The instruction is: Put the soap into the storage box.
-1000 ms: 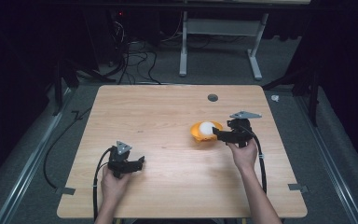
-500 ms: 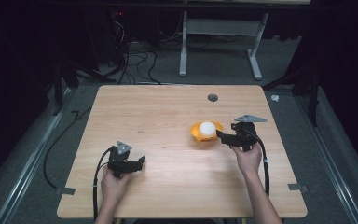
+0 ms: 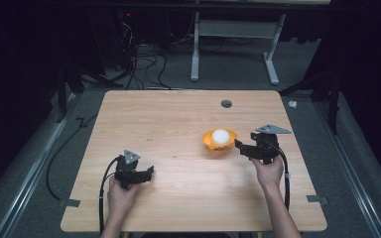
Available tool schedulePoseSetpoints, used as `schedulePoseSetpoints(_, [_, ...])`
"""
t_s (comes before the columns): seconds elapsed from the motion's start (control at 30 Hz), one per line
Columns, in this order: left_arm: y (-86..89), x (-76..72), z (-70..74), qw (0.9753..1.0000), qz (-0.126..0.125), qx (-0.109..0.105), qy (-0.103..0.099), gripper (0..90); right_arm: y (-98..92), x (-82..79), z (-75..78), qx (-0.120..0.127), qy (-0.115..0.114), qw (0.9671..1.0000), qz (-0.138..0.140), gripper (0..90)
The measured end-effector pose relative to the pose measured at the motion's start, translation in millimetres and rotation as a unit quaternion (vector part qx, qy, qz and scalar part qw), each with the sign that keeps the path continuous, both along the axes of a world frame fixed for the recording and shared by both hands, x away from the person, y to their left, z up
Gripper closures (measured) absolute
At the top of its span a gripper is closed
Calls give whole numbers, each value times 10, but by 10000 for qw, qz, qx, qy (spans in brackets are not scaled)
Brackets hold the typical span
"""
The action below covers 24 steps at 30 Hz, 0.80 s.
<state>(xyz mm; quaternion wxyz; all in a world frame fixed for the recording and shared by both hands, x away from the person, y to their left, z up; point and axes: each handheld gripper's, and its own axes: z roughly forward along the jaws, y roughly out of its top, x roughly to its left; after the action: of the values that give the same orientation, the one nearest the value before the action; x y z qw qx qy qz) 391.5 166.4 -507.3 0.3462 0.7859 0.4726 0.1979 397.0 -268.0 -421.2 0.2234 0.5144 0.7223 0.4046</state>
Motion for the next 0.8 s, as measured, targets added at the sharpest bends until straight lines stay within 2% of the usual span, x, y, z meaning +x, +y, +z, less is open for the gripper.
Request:
schedulePoseSetpoints(0.47, [0,0,0,10000,-2,-1,2,201,-122,-165,40,49,-78,9999,-108,280])
schedulePoseSetpoints(0.8, [0,0,0,10000,-2,-1,2,201,-176,-289,12,104,-87,9997,-182,284])
